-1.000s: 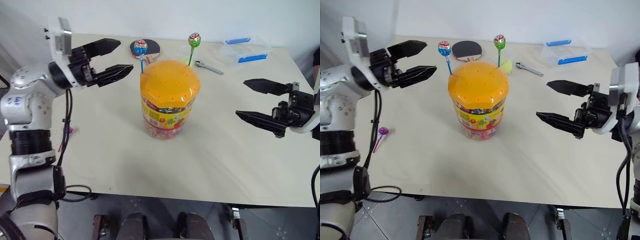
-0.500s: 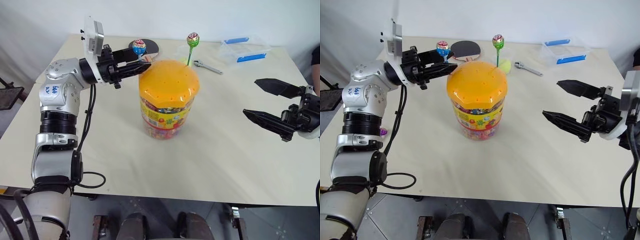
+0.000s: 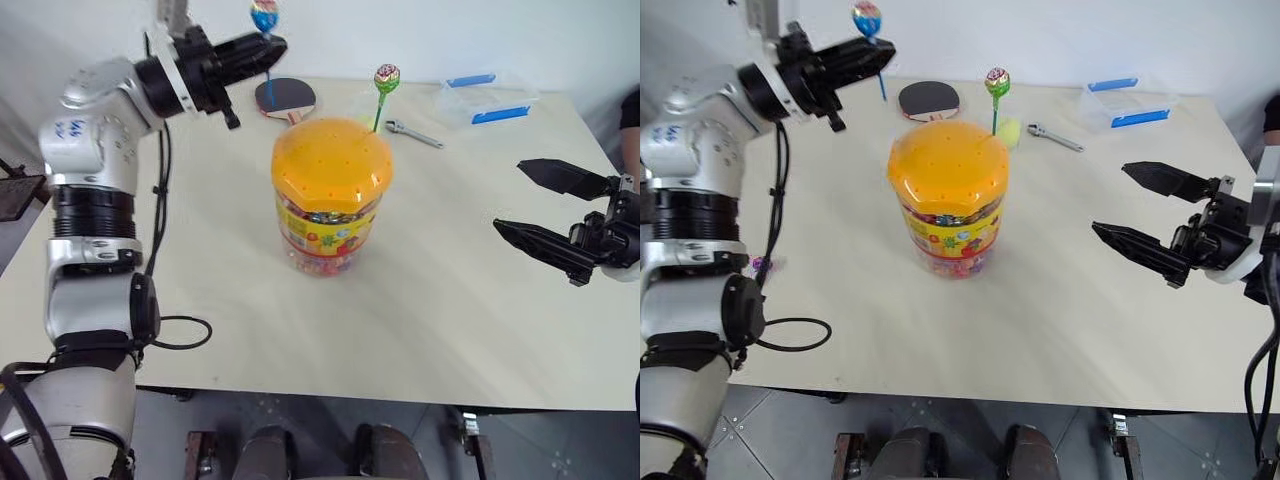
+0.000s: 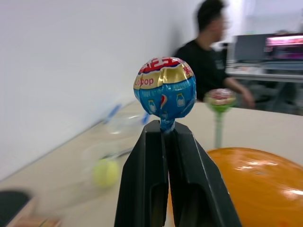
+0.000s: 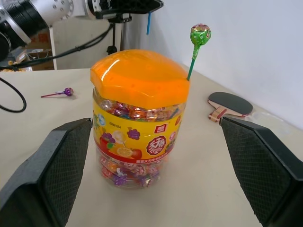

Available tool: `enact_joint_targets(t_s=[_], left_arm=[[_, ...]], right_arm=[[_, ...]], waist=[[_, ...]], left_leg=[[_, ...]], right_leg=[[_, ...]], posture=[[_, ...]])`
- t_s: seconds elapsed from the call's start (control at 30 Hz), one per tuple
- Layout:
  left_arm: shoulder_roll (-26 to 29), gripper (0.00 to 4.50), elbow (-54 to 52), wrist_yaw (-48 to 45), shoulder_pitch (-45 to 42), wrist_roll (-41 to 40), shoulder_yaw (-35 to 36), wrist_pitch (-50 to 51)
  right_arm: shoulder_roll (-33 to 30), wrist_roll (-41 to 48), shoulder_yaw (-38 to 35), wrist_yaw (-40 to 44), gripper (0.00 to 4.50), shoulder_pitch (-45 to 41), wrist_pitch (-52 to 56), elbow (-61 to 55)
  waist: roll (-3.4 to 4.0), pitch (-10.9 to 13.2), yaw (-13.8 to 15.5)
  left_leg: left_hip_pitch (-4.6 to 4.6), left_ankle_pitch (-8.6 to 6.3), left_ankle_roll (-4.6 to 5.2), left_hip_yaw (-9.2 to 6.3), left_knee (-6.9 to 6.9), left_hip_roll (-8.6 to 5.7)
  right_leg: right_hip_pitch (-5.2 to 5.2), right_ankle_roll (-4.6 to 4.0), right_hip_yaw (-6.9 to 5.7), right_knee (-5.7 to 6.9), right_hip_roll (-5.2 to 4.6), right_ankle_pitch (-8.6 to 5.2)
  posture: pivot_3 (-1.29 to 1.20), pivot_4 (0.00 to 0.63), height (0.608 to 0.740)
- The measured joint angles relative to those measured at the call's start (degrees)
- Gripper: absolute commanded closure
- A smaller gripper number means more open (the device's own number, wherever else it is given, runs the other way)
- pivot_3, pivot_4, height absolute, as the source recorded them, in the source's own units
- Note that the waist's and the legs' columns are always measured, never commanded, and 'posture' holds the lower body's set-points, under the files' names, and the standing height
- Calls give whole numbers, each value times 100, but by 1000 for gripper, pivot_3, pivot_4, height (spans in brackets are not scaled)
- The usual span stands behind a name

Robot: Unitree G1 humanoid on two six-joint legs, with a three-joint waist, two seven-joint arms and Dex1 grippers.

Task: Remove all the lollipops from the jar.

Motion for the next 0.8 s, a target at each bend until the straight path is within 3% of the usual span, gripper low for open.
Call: enact_joint_targets(t_s=[0.23, 0.5, 0.73, 0.77, 0.8], left_arm=[[851, 4489, 388, 1277, -100, 1046, -552, 2107], [923, 4489, 502, 1752, 685, 1575, -1165, 3788], [877, 4489, 551, 1793, 977, 1674, -1403, 4211], [887, 3964, 549, 1773, 980, 1672, -1407, 4247], [895, 3758, 541, 1737, 992, 1672, -1416, 4280]], right_arm=[[1, -90, 134, 62, 0, -143, -77, 225], [70, -208, 456, 136, 0, -462, -170, 474], [143, -300, 576, 167, 0, -537, -194, 511], [143, -302, 577, 167, 0, -537, -194, 510], [143, -303, 576, 167, 0, -537, -194, 510]], waist=[[0, 0, 15], [-1, 0, 8], [-3, 2, 26], [-3, 2, 25], [-3, 2, 21]], left_leg=[[0, 0, 0, 2, -1, -1], [-2, 0, 0, 1, 0, -1], [-8, 0, 0, 1, 3, -2], [-8, 0, 0, 2, 3, -1], [-7, 0, 0, 2, 3, -1]], right_leg=[[0, 0, 2, 1, 0, 0], [-1, 1, 3, 1, 0, 0], [-6, 1, 3, 1, 0, 0], [-6, 1, 3, 2, 0, 0], [-6, 1, 3, 2, 0, 0]], posture=[[0, 150, 740], [0, 150, 740], [0, 150, 740], [0, 150, 740], [0, 150, 740]])
